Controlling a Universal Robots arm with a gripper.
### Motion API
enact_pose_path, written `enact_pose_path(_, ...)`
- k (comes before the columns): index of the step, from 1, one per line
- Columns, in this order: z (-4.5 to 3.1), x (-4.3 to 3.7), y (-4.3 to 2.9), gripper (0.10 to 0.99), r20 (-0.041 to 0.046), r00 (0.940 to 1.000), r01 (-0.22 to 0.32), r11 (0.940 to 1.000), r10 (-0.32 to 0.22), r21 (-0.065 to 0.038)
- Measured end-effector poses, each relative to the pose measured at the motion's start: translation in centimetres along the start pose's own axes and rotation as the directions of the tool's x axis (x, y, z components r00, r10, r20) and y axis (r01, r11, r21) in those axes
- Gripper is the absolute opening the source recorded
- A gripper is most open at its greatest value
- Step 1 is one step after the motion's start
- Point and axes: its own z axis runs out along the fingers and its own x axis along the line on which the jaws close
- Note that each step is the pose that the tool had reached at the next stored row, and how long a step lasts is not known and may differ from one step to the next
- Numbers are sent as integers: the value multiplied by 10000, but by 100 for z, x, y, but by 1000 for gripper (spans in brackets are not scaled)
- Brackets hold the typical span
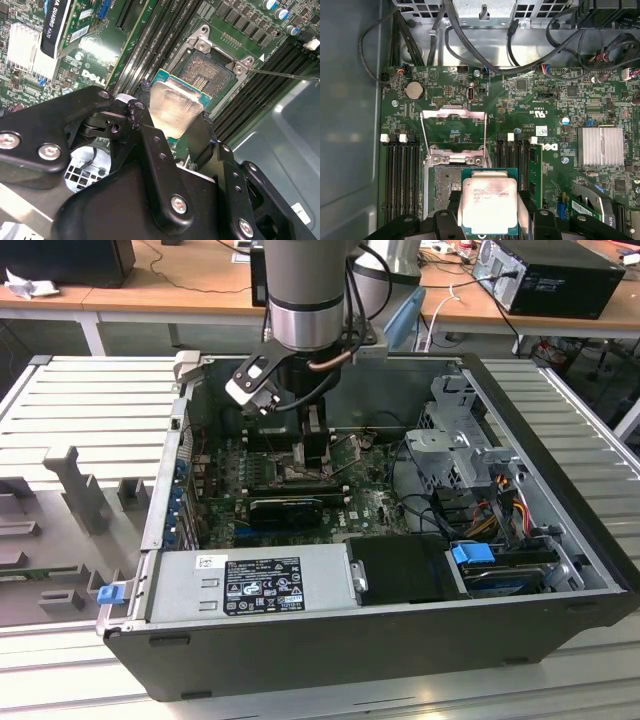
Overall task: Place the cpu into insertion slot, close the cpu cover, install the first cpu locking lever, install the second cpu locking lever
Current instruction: 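Place the cpu into insertion slot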
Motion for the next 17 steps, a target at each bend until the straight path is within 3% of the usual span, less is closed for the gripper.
enact_pose_path(7, 80, 48, -7, 529, 1, 10000, 0, 10000, 0, -24)
enact_pose_path(12, 197, 157, -27, 529, 0, 10000, 0, 10000, 0, -24)
enact_pose_path(14, 265, 244, -54, 529, -4, 10000, 10, 10000, -10, -26)
enact_pose_path(17, 327, 259, -100, 529, 0, 10000, 13, 10000, -13, -23)
